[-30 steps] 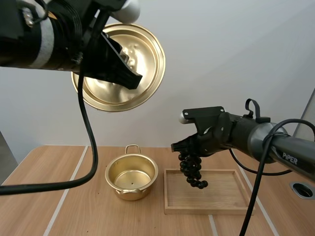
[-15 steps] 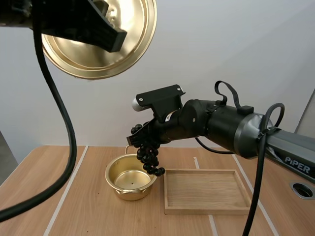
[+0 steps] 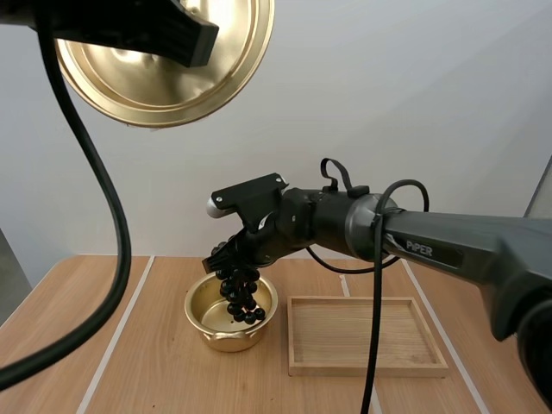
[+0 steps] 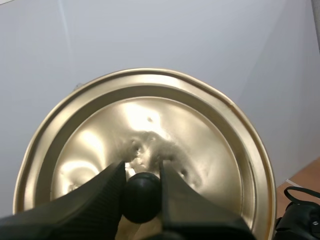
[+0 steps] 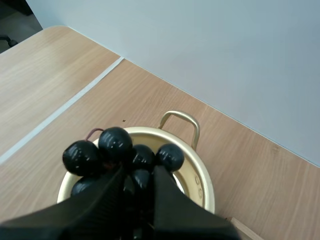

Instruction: Open the lid, put the grape in the pot, and close it

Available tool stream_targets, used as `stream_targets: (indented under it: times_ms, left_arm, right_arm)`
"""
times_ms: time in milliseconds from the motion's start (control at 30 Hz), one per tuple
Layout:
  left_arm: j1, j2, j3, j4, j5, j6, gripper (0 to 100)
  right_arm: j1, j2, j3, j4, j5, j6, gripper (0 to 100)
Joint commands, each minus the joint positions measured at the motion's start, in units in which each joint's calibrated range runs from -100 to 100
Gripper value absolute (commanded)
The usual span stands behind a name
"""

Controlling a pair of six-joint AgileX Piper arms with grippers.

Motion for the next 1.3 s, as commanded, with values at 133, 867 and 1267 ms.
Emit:
stream_targets:
  times_ms: [133, 867, 1267]
  left_arm:
    - [-0.16, -0.2, -0.4, 0.4, 1.2, -0.6, 0]
    - [-0.16, -0.2, -0.4, 1.4, 1.2, -0.6, 0]
    - [-0.16, -0.2, -0.4, 2.4, 1.2, -0.6, 0]
  right_arm:
    - [0.1, 4.2, -0.6, -1.1, -4.5, -0.5, 11]
    - [0.1, -4.8, -0.6, 1.2, 4.3, -0.5, 48]
    - [0.6, -2.7, -0.6, 4.1, -5.6, -1.8, 0]
